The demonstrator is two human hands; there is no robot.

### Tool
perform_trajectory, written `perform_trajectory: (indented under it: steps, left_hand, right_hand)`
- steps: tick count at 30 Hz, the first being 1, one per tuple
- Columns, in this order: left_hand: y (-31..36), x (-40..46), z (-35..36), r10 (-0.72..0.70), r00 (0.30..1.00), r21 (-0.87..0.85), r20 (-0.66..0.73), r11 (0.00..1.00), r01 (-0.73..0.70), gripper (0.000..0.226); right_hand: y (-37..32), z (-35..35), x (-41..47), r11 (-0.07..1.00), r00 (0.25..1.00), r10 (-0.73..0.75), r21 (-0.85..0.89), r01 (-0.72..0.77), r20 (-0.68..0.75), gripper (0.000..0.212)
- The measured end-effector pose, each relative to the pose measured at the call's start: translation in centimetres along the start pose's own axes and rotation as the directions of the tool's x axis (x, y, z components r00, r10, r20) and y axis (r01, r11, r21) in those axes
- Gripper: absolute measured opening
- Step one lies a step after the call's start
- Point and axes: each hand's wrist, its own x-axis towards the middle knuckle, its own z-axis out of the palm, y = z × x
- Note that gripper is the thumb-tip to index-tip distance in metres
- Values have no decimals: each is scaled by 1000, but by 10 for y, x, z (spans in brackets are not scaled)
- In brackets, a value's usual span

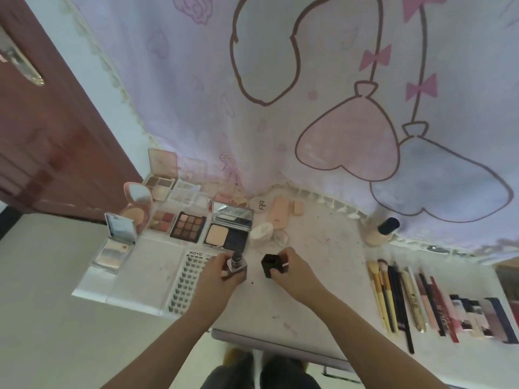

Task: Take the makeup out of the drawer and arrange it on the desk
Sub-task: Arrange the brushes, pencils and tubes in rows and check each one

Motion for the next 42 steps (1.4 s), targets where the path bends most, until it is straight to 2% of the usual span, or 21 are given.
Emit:
perform_trajectory:
  steps: [3,6,11,13,16,18,21,22,24,27,29,31,34,38,40,42]
  left_hand:
    - [-10,-3,0,-16,999,12,-36,1000,16,24]
    - [-16,-3,0,3,999,24,-44,1000,-2,23]
    - [-14,3,-2,62,996,89,-57,994,-57,27]
    - [-11,2,-4,67,997,112,-46,992,-62,33]
    - [-3,-5,-10,148,988,177,-50,975,-137,56]
    - [13,-9,-14,302,950,212,-85,937,-279,60]
    - [62,0,1,588,795,241,-148,801,-548,50]
    - [81,5,12,646,752,224,-131,758,-613,46]
    - [114,16,41,683,730,138,-40,727,-673,41]
    - [141,32,103,599,773,50,210,782,-621,39]
    - [146,45,148,449,800,77,398,852,-517,49]
    - [152,57,185,285,822,120,492,914,-389,58]
    - [163,71,226,172,838,70,518,968,-242,55]
    - [163,79,252,108,854,23,509,990,-139,43]
    - [157,74,252,86,884,2,460,995,-98,42]
    - [152,67,242,100,922,-6,375,994,-105,45]
  right_hand:
    - [-4,24,8,999,999,-44,-11,45,3,31]
    - [-8,41,16,998,997,-70,-1,70,-39,27]
    - [-13,53,28,998,995,-50,-53,45,-90,30]
    - [-16,52,28,998,996,-58,-14,58,-63,36]
    - [-9,33,18,996,996,-88,0,88,-17,50]
    - [1,6,11,991,991,-125,-63,122,-38,48]
    - [17,-52,2,985,971,-159,-99,143,-178,30]
    - [21,-73,0,987,957,-154,-87,136,-246,24]
    - [31,-116,-3,990,914,-138,-75,118,-381,18]
    - [54,-168,-5,975,861,-132,-223,22,-491,20]
    - [68,-188,-1,927,872,-116,-366,-76,-475,27]
    - [78,-196,5,848,912,-60,-502,-168,-407,33]
    - [86,-198,18,716,956,14,-665,-214,-293,31]
    - [89,-205,29,694,969,-16,-700,-167,-247,28]
    - [92,-209,31,789,976,7,-598,-139,-218,29]
    - [87,-211,30,930,982,70,-345,-127,-174,31]
